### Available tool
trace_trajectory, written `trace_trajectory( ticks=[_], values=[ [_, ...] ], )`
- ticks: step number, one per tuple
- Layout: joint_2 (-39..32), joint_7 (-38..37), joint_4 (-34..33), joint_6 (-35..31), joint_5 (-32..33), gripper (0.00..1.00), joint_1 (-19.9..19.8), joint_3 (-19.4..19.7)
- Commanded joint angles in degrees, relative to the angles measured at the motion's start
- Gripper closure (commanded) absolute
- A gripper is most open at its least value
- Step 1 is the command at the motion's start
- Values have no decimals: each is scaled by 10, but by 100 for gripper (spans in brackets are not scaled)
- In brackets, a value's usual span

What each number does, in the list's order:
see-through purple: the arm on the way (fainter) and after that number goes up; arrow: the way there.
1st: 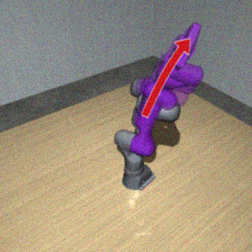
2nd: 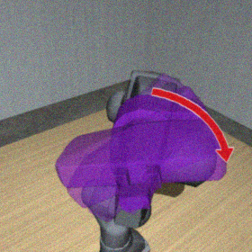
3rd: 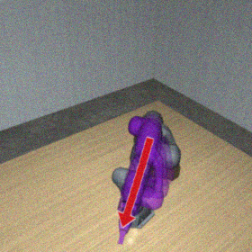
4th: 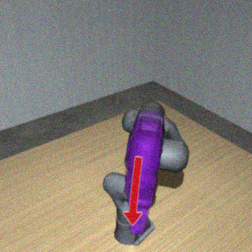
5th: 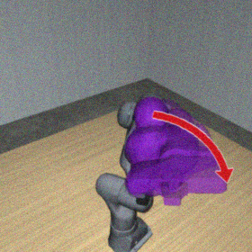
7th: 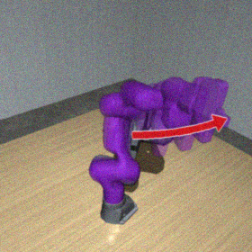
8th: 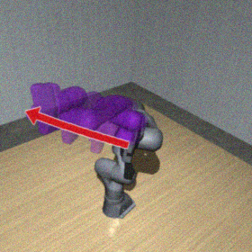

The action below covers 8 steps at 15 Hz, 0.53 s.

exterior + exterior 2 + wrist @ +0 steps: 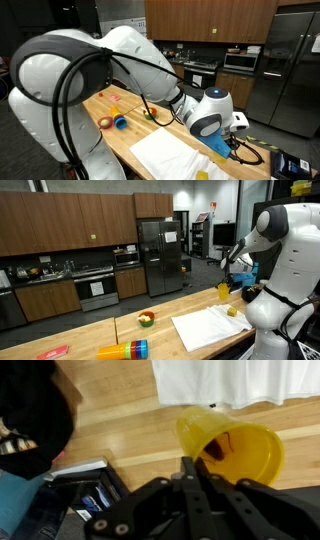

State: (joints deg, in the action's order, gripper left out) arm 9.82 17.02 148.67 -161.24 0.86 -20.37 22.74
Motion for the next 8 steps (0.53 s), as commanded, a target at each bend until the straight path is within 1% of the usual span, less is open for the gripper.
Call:
trace_trajectory(
  ticks=[1, 3, 7, 8],
  values=[
    [-22, -38, -17, -7, -11, 99, -14, 13],
    [-28, -63, -22, -5, -13, 99, -24, 16],
    [-38, -126, -32, 11, -40, 99, -41, 29],
    [-45, -147, -37, 20, -36, 99, -49, 30]
  ],
)
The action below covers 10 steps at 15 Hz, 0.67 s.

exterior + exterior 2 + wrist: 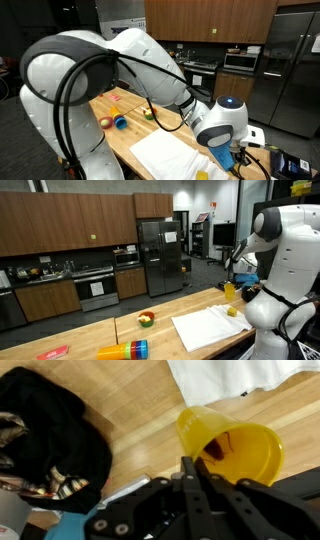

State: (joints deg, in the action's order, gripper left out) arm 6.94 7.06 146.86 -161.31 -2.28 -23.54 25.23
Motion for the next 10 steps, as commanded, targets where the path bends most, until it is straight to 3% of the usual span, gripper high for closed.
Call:
trace_trajectory(
  ticks=[1, 6, 10],
  values=[
    [-26, -75, -26, 33, 19, 99, -31, 4],
    [-53, -219, -60, 108, 117, 99, -66, 11],
    [-56, -239, -69, 154, 103, 99, -64, 22]
  ],
)
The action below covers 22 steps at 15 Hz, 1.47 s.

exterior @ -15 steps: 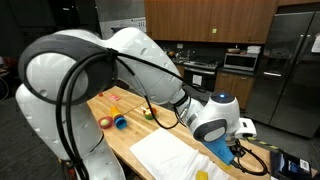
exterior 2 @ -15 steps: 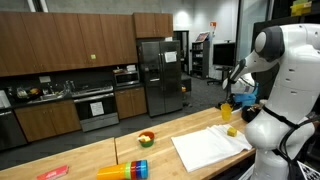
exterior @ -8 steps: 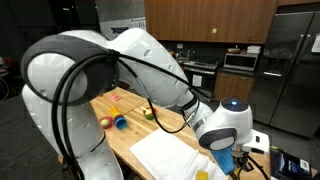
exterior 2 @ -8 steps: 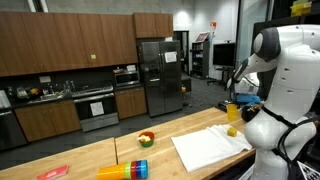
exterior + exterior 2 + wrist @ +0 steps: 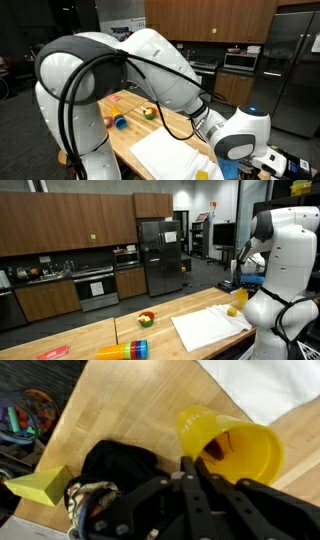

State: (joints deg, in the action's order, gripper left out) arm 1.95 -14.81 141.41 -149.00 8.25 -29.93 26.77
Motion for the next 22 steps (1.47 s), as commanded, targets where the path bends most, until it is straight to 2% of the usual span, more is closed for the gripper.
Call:
trace_trajectory(
  ticks=[1, 4, 6, 13, 19, 20, 21, 22],
  values=[
    [-3, 9, -11, 33, -38, 99, 3, 9],
    [-3, 43, -3, 27, -100, 99, 7, 9],
    [-7, 46, -4, 29, -111, 99, 7, 9],
    [-19, 19, -3, 25, -77, 99, 6, 9],
    [-16, -3, -3, 22, -14, 99, 2, 18],
    [-21, 7, 0, 20, -34, 71, 5, 15],
    [-21, 8, 0, 20, -33, 95, 5, 16],
    [-21, 8, 1, 20, -33, 90, 5, 16]
  ],
)
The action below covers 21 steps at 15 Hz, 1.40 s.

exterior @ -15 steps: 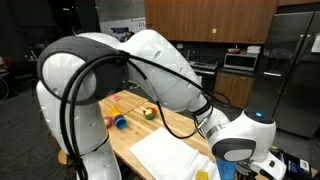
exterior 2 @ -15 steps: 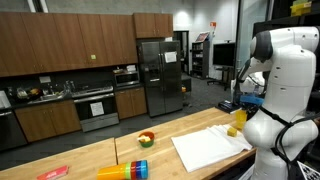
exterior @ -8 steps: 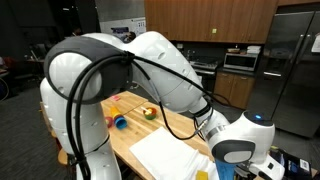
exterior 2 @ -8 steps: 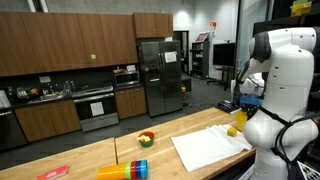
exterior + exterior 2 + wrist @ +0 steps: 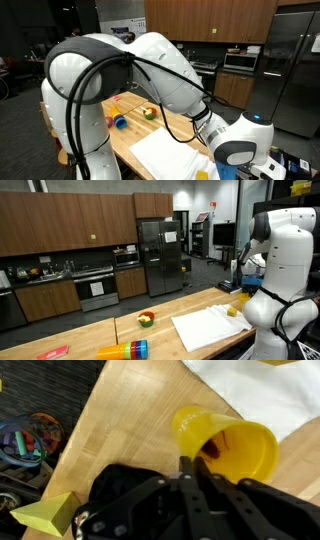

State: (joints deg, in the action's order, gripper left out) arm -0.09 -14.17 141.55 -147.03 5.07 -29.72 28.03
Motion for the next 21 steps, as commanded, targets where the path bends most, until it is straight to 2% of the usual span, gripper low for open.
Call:
trace_trajectory(
  ticks=[1, 3, 9, 10, 12, 18, 21],
  values=[
    [-1, 2, -1, 0, -2, 84, 4, 3],
    [-2, 2, -1, 0, -2, 71, 4, 3],
    [-3, 2, -1, 0, -2, 70, 5, 3],
    [-3, 2, -1, 0, -2, 45, 5, 3],
    [9, -23, -2, 28, 28, 41, 7, 2],
    [67, -21, 10, 129, 81, 2, 17, -15],
    [94, -19, 13, 164, 100, 0, 24, -33]
  ],
)
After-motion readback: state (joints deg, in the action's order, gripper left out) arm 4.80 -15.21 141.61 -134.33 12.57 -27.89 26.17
